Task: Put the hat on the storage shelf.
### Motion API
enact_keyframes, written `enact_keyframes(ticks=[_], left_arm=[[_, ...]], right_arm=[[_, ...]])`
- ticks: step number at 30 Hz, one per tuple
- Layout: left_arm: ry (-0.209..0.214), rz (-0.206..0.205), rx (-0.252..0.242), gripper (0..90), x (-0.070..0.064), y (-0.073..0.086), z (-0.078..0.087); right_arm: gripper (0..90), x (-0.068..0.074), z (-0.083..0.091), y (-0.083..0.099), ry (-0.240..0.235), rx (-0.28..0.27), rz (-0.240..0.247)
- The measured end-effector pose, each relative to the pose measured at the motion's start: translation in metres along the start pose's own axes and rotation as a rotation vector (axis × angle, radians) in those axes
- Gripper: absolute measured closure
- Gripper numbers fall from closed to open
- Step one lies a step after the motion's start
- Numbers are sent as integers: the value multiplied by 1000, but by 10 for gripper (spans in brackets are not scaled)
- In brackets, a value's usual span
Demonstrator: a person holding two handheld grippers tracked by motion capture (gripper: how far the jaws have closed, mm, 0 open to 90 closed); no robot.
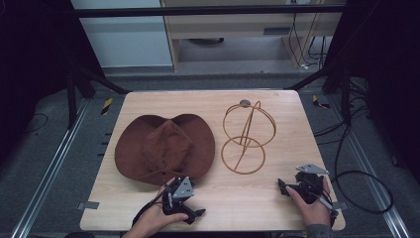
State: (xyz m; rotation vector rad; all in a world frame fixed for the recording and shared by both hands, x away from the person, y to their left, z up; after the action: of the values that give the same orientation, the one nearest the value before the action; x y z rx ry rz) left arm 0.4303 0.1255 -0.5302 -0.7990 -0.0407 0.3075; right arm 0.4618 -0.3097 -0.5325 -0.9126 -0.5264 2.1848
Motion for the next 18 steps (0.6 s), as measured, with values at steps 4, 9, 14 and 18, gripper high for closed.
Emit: enact_keyframes(ticks=[4,9,14,18], left_arm=[[-6,9,-1,50,0,0,1],[21,49,-31,58,0,3,5],[30,22,-61,58,-7,-2,17],[32,50,-122,62,-7,-5,33]], right_arm=[[12,0,0,0,0,0,0],[12,0,0,0,1,1,0],[12,0,0,0,1,0,0],[12,0,0,0,1,1,-1]])
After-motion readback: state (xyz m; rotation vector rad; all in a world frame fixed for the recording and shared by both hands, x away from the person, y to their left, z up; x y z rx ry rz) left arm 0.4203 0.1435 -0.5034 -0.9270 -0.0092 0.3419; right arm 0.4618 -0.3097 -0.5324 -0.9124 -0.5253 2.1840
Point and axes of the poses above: each handheld gripper's, and its own axes: z roughly backward along the jaws, y roughly out of its underside, x roughly to its left, the point moved 3 cm from there along -z, roughly forward along the jaws, and after that the axes turned 9 degrees about y, right-handed, at the moved point
